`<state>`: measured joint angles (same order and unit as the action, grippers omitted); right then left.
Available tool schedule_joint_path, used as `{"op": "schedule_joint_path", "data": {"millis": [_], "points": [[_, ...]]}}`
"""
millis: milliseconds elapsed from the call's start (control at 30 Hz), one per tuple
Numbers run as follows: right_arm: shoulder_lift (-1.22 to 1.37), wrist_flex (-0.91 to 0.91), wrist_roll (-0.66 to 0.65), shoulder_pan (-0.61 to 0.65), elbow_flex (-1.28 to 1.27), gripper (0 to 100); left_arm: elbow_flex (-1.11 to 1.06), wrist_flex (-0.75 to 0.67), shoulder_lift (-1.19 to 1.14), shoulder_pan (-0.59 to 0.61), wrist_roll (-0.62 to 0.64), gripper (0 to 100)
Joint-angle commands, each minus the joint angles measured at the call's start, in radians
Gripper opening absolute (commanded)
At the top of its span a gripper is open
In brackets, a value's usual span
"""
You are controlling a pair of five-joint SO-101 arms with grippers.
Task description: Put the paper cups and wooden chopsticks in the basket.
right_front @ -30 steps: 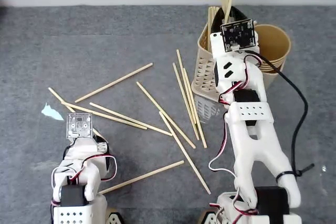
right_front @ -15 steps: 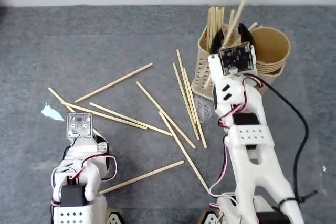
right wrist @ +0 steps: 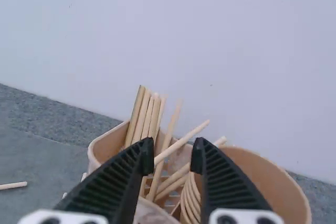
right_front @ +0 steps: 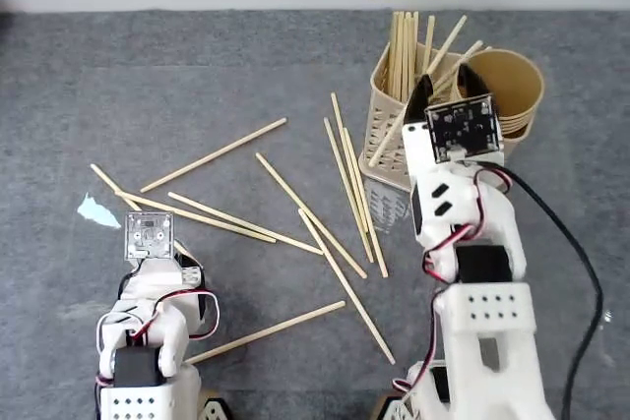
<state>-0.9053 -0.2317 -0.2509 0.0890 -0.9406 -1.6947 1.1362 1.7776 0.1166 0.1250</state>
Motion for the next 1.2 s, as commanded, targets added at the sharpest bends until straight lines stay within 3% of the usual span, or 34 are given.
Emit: {"op": "schedule_joint_path", "data": {"millis": [0, 300, 567, 833, 1167], "points": [[-0.102, -0.142, 0.074, 0.027, 0.006, 6.6, 0.008, -0.02, -0.003, 0.002, -0.006, 2], [-0.139, -0.567, 0.327, 0.09, 0.181, 16.9, 0.008, -0.02, -0.003, 0.003, -0.006, 2], [0.013, -0.785, 0.5, 0.117, 0.385, 16.9, 0.008, -0.02, -0.003, 0.003, -0.006, 2], [0.116, -0.872, 0.684, 0.119, 0.5, 16.9, 0.008, -0.02, -0.003, 0.003, -0.006, 2], [0.136, -0.862, 0.726, 0.12, 0.502, 16.9, 0.008, -0.018, -0.003, 0.003, -0.008, 2]]}}
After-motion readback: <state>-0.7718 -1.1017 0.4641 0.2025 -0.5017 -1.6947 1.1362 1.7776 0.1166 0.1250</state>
